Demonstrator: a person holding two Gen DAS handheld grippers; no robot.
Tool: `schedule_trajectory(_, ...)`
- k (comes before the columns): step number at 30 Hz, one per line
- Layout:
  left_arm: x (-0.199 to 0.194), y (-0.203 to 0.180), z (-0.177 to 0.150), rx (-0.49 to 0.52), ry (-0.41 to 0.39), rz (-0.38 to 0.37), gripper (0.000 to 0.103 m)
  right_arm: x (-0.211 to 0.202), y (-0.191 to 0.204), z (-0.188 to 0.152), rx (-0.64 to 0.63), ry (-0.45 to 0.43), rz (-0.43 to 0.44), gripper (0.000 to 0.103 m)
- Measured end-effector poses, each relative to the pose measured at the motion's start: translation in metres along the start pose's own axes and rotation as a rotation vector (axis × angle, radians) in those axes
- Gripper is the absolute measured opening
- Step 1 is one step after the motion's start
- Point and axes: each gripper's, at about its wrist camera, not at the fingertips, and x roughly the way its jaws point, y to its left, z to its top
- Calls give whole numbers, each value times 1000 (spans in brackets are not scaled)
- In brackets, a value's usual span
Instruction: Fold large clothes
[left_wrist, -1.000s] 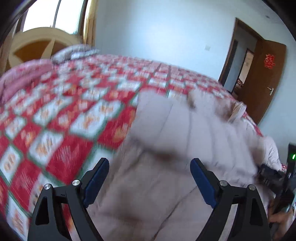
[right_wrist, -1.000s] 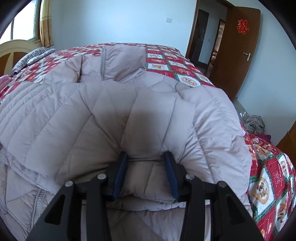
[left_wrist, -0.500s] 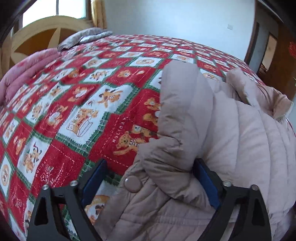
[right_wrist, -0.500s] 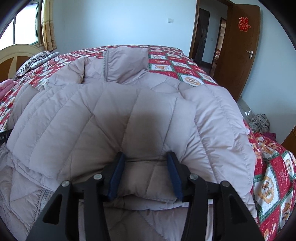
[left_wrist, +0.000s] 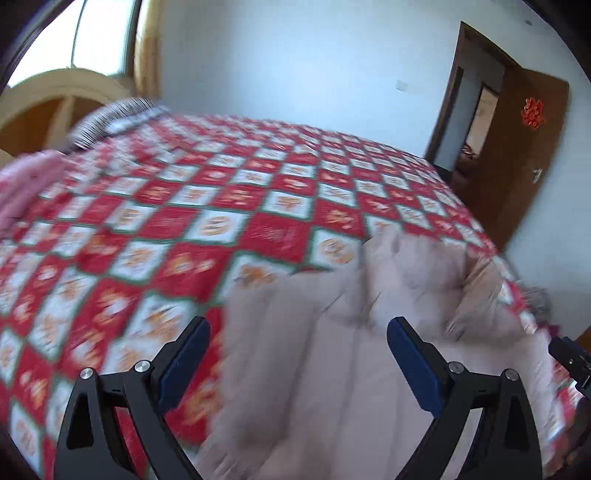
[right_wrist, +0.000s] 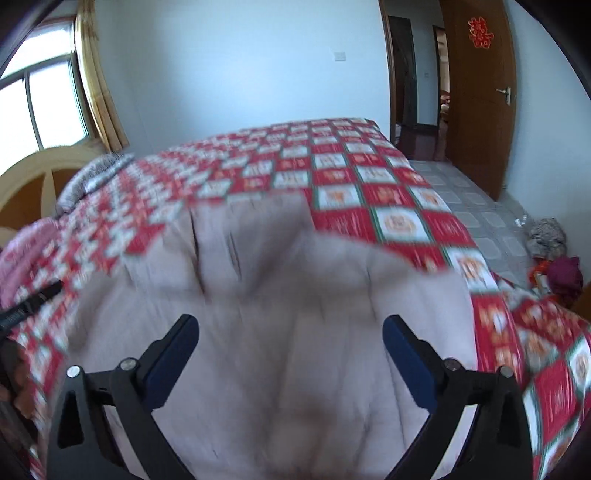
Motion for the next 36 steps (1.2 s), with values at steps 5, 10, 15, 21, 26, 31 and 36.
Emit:
schedule_trajectory(5, 65, -28, 33, 73, 96, 11, 97, 58, 4, 43, 86, 114, 29, 98)
schedule_trajectory(10, 113, -44, 34, 58, 201, -46, 97, 121, 0, 41, 157, 268, 69, 60)
schedule_trajectory(15, 145, -55, 25, 24, 290, -123, 31, 121, -4, 21, 86, 312, 70, 19)
schedule_trajectory(21, 115, -79, 32, 99, 222, -162, 8, 122, -46, -4, 92, 356, -30, 16)
schedule_trajectory(26, 88, -62, 23, 66, 134, -119, 7, 117, -63, -25, 147, 263, 41, 12)
schedule_trajectory(31, 144, -23, -15, -33, 172, -9, 10, 104, -47, -37, 56, 197, -28, 13)
schedule_trajectory(36, 142, -38, -21, 11, 102, 78, 10, 101, -46, -36, 46, 188, -29, 17)
